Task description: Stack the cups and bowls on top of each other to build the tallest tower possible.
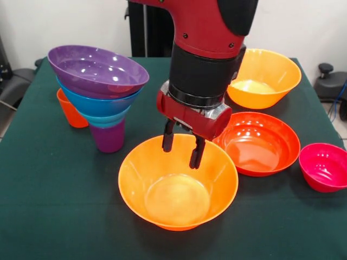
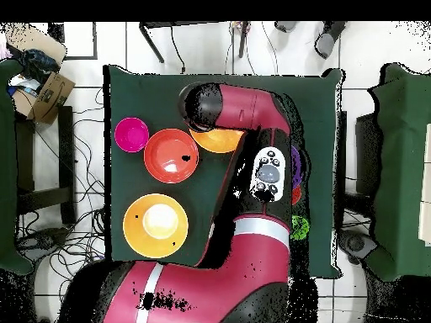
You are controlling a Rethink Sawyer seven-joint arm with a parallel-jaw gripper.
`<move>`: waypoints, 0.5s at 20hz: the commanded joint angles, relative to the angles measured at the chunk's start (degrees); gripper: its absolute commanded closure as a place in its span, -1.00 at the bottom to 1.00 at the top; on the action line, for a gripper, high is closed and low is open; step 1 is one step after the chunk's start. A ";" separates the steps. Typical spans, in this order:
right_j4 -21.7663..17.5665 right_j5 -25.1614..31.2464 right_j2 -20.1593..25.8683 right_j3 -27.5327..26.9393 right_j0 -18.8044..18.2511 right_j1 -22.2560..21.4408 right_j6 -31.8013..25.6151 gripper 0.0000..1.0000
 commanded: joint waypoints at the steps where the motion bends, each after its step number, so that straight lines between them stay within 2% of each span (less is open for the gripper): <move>1: -8.95 9.71 11.29 -1.76 -4.63 -0.87 -30.96 -1.00; 7: -10.04 16.46 12.33 -12.40 -2.33 6.16 -27.82 -1.00; 10: -9.61 17.73 12.77 -15.16 -1.49 8.82 -26.84 -1.00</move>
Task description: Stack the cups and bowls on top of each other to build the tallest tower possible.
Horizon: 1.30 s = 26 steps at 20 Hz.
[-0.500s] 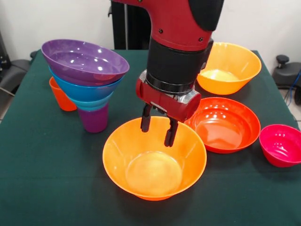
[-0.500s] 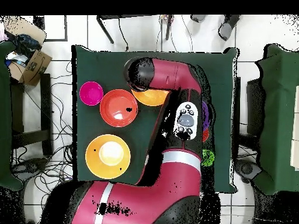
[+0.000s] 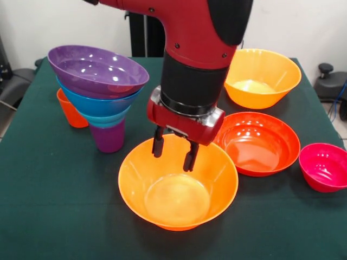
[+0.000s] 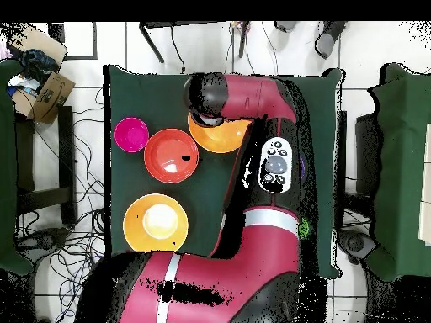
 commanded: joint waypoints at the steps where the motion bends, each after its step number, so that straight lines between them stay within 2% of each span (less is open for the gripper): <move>1: -3.78 10.46 9.49 -9.20 0.87 7.54 -16.36 -1.00; 5: -2.02 14.32 11.32 -12.74 1.18 10.14 -16.98 -1.00; 10: -0.77 18.02 12.77 -14.14 1.92 11.04 -16.14 -1.00; 13: -1.11 18.33 13.09 -14.62 2.35 11.18 -16.15 -1.00; 22: -3.87 13.92 9.99 -14.84 3.89 12.05 -12.73 -1.00; 25: -4.69 13.69 8.83 -16.99 4.68 13.33 -11.28 -1.00; 26: -4.77 12.84 8.35 -15.85 4.98 12.79 -10.66 -1.00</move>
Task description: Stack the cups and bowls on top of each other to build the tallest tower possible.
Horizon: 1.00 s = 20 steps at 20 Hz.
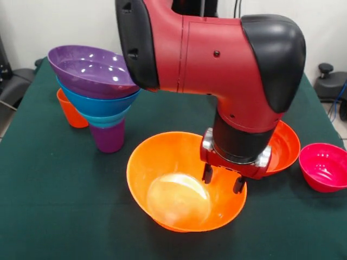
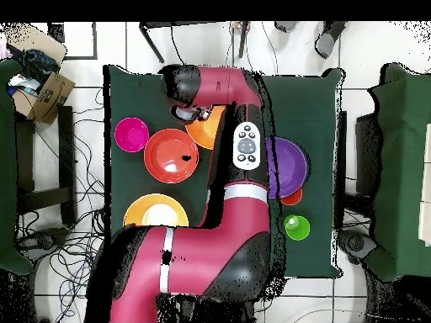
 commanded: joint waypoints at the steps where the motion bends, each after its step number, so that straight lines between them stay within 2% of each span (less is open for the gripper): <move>1: -4.46 -0.30 2.24 -1.11 2.77 0.91 -6.69 -1.00; 5: -4.03 -0.44 2.32 -1.74 2.99 1.44 -6.03 -1.00; 11: -2.62 2.35 3.44 -4.01 2.82 1.90 -6.77 -1.00; 20: -2.77 5.40 3.03 -7.94 2.96 2.78 -8.17 -1.00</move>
